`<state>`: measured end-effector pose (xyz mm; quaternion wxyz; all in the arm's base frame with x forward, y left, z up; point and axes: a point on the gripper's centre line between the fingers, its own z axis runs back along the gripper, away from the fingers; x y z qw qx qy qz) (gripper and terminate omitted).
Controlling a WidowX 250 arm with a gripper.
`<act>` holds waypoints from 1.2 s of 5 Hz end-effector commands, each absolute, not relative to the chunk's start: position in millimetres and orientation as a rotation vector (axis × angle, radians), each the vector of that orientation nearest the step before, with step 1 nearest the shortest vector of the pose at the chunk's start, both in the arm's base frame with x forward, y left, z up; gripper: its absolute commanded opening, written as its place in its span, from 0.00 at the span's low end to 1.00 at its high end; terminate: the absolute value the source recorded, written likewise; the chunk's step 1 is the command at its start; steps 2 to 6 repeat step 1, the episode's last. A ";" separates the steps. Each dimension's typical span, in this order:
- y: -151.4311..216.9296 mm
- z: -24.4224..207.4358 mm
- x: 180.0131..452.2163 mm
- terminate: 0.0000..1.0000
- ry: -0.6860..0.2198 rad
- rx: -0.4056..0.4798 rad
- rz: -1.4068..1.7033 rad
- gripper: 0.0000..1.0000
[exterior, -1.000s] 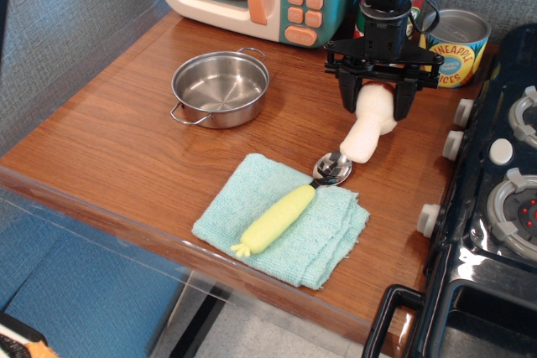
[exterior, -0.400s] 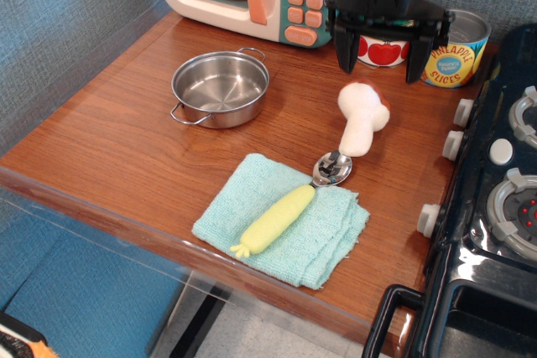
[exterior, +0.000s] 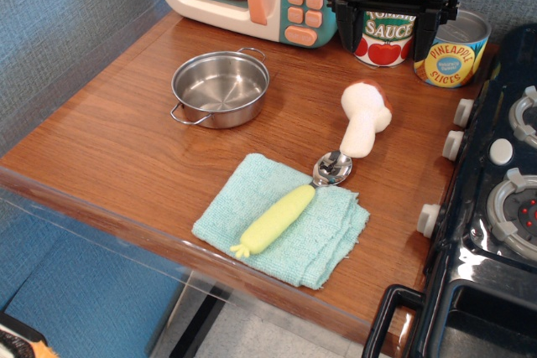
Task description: Place the mushroom above the spoon
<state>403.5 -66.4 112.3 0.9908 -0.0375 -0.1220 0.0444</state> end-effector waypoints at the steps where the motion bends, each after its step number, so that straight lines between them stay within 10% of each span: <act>1: -56.8 144.4 396.4 1.00 -0.316 -0.089 0.094 1.00; 6: -56.8 144.4 396.4 1.00 -0.316 -0.089 0.094 1.00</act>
